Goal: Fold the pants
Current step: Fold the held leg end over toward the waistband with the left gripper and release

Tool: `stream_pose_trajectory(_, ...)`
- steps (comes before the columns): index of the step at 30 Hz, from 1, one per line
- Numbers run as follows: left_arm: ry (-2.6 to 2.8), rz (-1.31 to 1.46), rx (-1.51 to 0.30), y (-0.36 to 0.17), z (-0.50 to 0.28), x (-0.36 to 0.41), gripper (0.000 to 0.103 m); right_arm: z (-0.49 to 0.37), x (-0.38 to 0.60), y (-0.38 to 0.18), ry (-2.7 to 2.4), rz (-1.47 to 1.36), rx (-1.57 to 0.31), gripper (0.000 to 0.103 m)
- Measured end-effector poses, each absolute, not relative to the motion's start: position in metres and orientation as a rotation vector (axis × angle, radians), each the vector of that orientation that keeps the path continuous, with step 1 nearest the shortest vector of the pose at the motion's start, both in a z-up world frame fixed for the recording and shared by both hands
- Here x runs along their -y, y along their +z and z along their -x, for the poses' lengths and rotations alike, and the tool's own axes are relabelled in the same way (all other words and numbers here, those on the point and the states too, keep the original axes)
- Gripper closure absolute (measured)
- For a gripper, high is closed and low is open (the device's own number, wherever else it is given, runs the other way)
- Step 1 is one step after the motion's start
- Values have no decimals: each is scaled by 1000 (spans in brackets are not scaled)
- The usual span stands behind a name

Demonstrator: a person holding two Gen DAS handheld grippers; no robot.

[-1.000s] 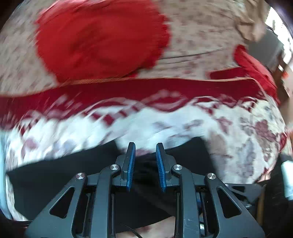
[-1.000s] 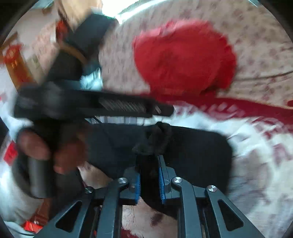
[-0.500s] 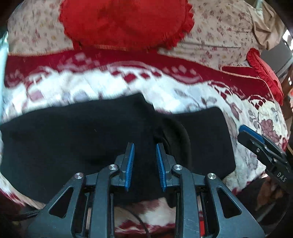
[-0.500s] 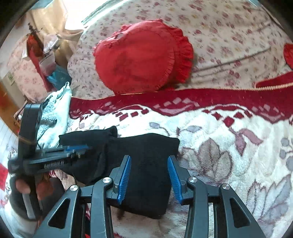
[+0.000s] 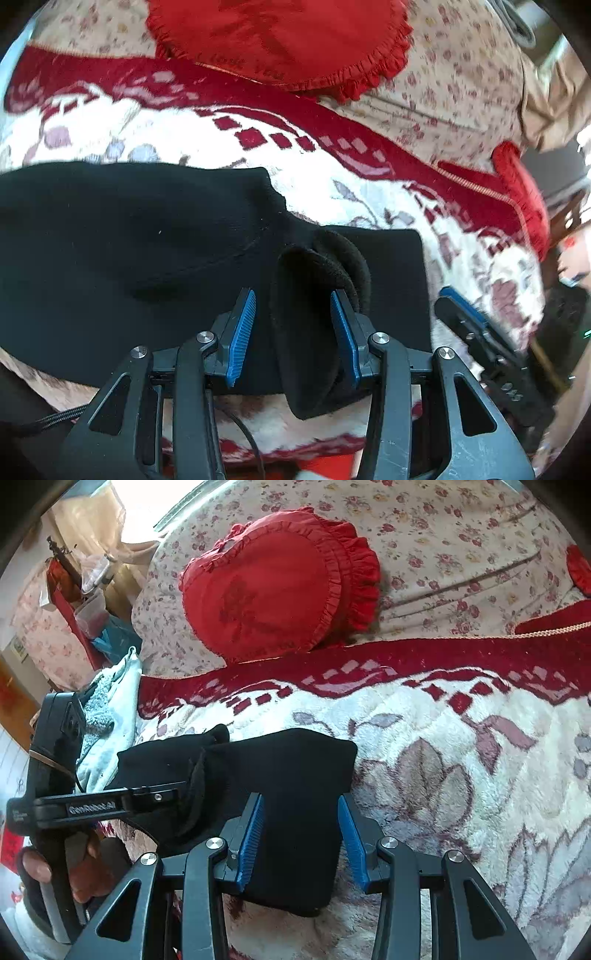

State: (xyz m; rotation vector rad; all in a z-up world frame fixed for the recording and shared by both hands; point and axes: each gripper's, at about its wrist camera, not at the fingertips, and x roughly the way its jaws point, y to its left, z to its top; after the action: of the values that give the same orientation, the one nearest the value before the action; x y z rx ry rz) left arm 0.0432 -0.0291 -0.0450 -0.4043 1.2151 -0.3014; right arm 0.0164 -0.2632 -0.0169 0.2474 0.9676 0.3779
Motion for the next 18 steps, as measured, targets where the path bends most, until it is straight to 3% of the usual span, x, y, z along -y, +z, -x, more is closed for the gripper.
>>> stream_pose_trajectory(1,-300,422,-1212,-45,-42,26,61,-17,264,-17,376,-250,-968,63)
stream_pose_trajectory(5,-319,524,-1210,-45,-38,16,37,-18,264,-18,386,-256,-970,63)
stream_pose_trajectory(15,-337,434,-1230,-57,-36,57,37,-16,260,-13,397,-245,-956,63)
stream_pose_trajectory(16,-345,402,-1217,-54,-36,62,45,-16,260,-11,396,-244,-953,63)
stream_pose_trajectory(17,-364,366,-1208,-51,-38,67,77,-16,260,-10,397,-242,-949,63)
stream_pose_trajectory(18,-366,328,-1207,-49,-41,71,87,-17,260,-8,399,-238,-941,63)
